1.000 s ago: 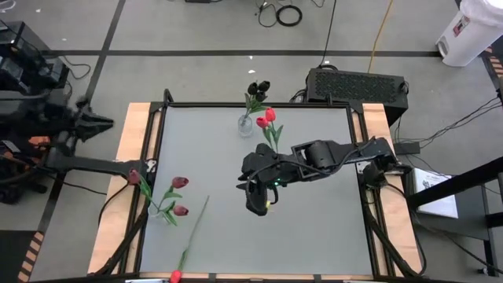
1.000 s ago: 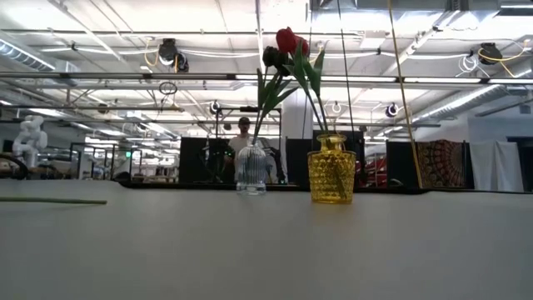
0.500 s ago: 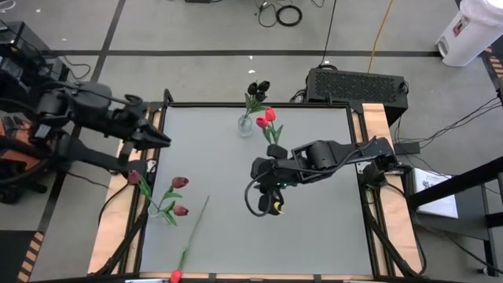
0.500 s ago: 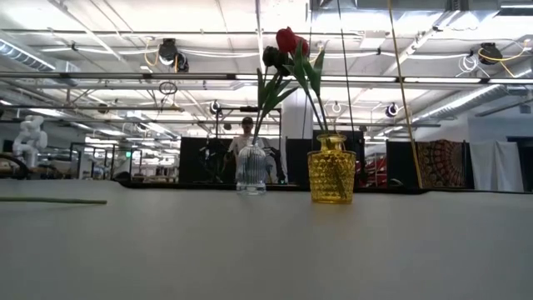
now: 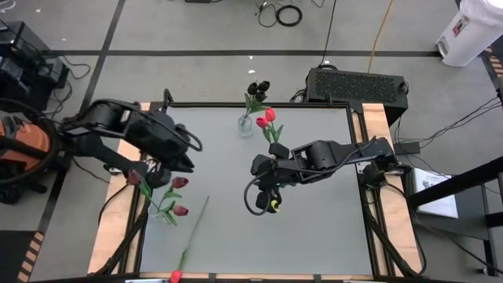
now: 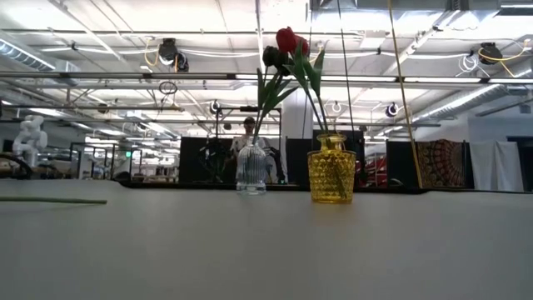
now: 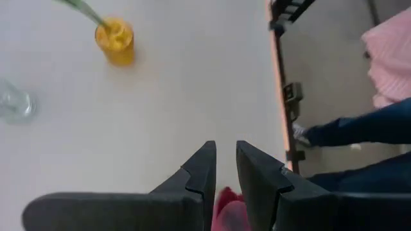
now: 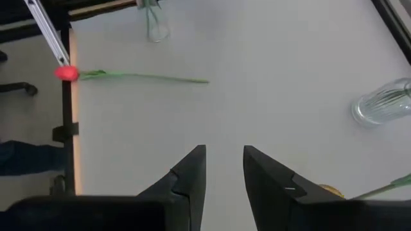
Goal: Sort flowers into vase by color
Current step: Put the pink tulip into the yellow vase
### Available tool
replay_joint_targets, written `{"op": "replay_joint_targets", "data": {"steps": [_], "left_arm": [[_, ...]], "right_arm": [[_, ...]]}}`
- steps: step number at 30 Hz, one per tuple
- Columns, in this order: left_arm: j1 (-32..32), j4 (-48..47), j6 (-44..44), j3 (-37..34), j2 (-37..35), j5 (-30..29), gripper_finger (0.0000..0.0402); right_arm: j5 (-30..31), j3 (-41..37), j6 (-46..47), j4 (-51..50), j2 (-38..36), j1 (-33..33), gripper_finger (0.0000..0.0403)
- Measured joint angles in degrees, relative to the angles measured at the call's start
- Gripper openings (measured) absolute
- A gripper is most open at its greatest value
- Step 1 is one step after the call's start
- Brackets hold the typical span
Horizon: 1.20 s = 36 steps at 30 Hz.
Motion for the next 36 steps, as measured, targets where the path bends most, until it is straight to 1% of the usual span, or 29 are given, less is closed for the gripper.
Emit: {"op": "replay_joint_targets", "data": {"steps": [6,10,20,26,29,36], "left_arm": [[0.22,-0.80,-1.97,0.00,3.29,-3.74,0.0067],[1.81,-0.87,-0.09,0.00,4.04,-5.47,0.0067],[11.36,0.12,6.74,-0.24,4.05,-5.19,0.0067],[17.85,4.72,11.46,-5.65,4.14,2.01,0.0067],[20.48,6.36,14.44,-9.74,3.98,3.73,0.0067],[25.15,10.40,21.56,-19.95,4.03,12.07,0.0067]], "right_arm": [[0.02,0.00,3.10,0.66,0.00,0.00,0.0095],[0.02,0.00,4.85,1.04,0.00,0.17,0.0095],[-0.02,0.00,5.21,6.49,0.00,0.86,0.0095],[-0.02,0.00,5.13,7.19,0.00,1.36,0.0095],[-0.02,0.00,4.99,7.24,0.00,1.62,0.0095],[0.08,0.00,5.12,7.24,0.00,2.35,0.0095]]}}
